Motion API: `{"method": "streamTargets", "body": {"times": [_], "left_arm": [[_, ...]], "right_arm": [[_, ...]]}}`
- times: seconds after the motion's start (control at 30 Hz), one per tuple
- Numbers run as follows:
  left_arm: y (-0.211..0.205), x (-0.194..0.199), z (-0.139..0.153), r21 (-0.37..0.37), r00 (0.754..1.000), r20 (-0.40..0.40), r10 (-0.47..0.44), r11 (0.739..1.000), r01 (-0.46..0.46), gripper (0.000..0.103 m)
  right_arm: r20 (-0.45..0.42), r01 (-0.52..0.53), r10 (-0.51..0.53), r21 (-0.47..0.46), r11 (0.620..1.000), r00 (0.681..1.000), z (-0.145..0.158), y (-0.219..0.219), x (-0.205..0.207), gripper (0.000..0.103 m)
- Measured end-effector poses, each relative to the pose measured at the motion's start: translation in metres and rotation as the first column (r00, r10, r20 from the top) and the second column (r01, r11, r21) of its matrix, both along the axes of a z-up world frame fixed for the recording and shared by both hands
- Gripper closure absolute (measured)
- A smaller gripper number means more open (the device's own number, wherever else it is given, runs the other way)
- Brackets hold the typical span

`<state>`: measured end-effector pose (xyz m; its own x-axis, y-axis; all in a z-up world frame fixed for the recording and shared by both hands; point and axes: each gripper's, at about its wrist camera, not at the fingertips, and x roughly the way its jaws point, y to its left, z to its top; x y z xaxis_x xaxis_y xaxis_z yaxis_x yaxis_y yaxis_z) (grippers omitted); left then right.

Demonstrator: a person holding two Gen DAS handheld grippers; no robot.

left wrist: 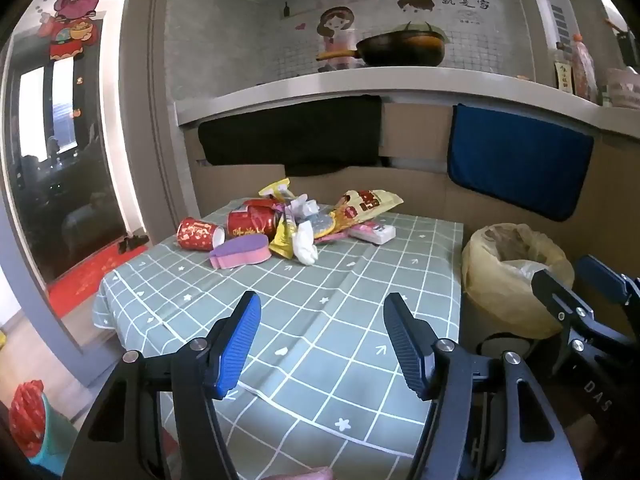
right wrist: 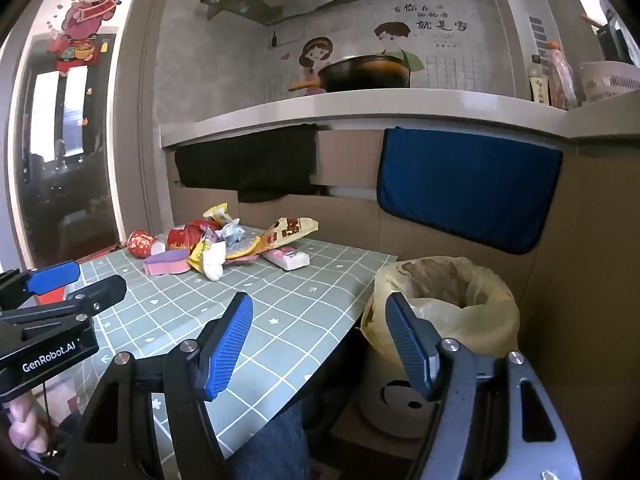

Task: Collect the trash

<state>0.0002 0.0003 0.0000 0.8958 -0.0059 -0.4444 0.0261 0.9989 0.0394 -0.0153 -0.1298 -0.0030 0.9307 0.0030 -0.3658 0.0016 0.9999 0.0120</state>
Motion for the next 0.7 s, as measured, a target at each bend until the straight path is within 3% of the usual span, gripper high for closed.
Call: {"method": "streamTargets", "body": {"times": [0.7], "left_arm": [[-0.0022, 0.0015, -0.0006, 0.017, 1.000, -0.015, 0.002, 1.000, -0.001, 0.039]], "right_arm": [[0.003, 0.000, 0.000, 0.002, 1.000, 1.000, 0.0003, 0.0014, -0.0008, 0.036]]}}
